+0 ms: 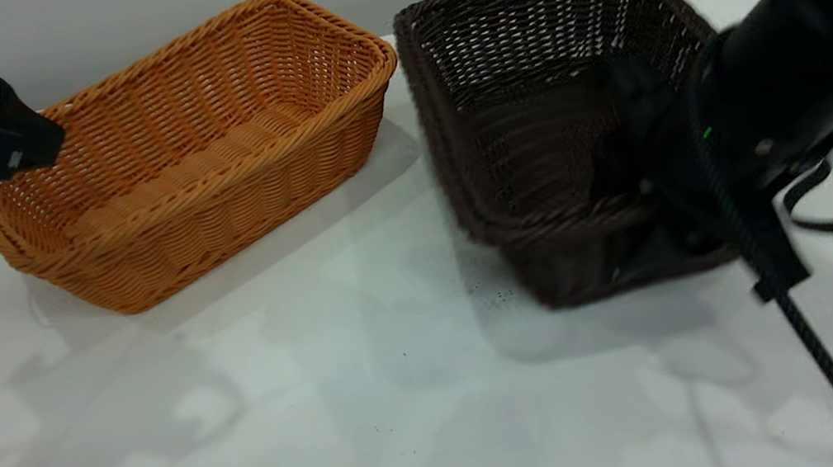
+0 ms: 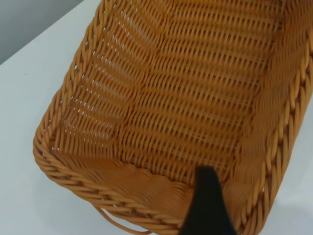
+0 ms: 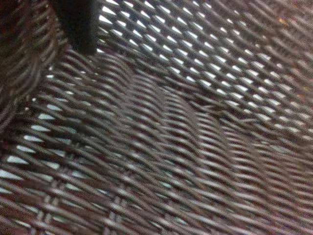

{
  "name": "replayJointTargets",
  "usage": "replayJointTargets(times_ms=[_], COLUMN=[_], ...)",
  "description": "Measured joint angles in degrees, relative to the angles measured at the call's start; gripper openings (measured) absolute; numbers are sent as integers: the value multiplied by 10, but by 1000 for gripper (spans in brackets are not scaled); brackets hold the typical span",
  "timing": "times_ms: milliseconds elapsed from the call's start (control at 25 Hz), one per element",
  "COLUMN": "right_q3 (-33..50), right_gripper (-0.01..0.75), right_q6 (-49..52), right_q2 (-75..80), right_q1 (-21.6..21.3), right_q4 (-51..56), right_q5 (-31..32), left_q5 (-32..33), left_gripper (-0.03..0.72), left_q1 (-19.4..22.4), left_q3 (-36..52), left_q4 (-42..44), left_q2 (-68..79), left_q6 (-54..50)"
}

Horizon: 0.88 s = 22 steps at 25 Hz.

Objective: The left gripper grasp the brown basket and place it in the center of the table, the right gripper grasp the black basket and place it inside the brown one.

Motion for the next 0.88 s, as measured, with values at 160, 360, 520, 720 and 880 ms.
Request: replayJointTargets(times_ms=[160,360,520,720,880], right_q3=[0,-1,-1,-1,-1], right_gripper=[297,286,286,286,286], right_q6=[-14,-18,-30,-34,-32], right_q2=[-16,-22,-22,-22,-22], right_q1=[-33,-55,-66,-88,-102], right_q4=[-36,-92,-145,-206,-205], right_q5=[2,14,10,25,27], left_q5=[-2,50,128,220,246], left_gripper=[457,457,457,457,457], left_q1=[0,0,-3,-13,-21], left_q3=[-14,-73,-144,-229,-261], left_q4=[0,2,2,2,1], left_q2=[19,79,132,172,189], left_q6=[1,9,52,85,102])
